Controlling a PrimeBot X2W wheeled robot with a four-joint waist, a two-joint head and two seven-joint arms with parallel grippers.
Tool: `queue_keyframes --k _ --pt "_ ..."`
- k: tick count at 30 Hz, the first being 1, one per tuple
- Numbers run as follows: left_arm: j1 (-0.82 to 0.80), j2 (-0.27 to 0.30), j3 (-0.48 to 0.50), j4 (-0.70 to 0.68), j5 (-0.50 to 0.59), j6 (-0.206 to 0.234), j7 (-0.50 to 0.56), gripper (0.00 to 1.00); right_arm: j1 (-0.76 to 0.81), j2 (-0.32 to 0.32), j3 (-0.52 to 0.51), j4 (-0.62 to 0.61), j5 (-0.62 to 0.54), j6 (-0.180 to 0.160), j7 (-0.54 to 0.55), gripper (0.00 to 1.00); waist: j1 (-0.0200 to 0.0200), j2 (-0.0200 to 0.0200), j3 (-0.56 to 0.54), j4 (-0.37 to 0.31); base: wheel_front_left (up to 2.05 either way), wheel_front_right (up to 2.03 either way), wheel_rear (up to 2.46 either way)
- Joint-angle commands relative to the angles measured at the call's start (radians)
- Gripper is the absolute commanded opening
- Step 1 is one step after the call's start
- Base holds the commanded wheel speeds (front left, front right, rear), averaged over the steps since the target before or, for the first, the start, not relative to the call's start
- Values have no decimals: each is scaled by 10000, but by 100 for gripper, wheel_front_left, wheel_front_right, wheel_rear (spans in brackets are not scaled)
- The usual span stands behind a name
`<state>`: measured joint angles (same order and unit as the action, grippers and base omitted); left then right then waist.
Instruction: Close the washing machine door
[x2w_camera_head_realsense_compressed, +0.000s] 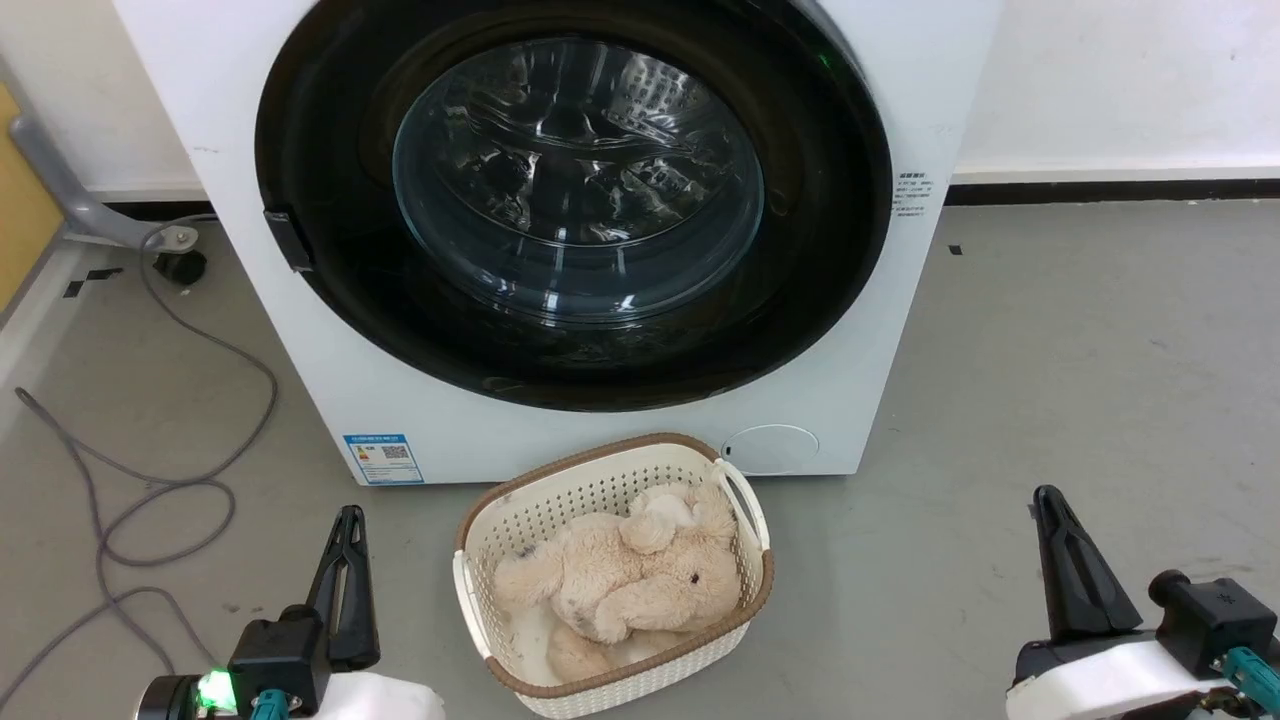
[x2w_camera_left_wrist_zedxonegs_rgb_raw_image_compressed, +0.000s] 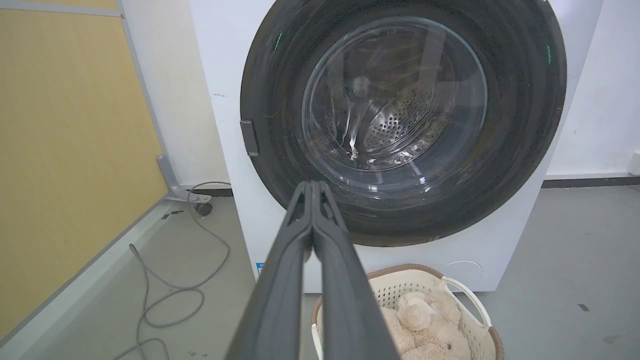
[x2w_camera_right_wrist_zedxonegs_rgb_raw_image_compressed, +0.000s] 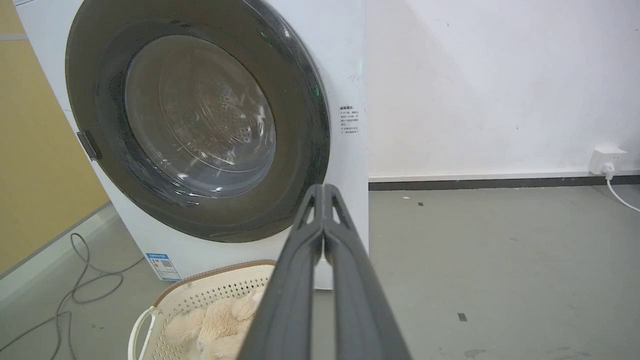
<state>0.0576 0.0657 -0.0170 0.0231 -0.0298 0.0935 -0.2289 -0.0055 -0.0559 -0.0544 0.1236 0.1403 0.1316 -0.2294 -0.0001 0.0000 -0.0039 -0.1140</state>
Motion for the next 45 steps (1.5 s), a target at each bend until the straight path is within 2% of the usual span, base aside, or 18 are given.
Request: queue_keyframes --k 1,45 --pt "-68 -16 20 -23 34 -41 61 0 7 7 39 -90 -88 -1 55 0 1 0 1 13 0 0 0" --pt "-268 -71 79 -105 138 -394 940 0 26 27 238 -542 -607 -4 939 0 1 0 16 458 0 0 0"
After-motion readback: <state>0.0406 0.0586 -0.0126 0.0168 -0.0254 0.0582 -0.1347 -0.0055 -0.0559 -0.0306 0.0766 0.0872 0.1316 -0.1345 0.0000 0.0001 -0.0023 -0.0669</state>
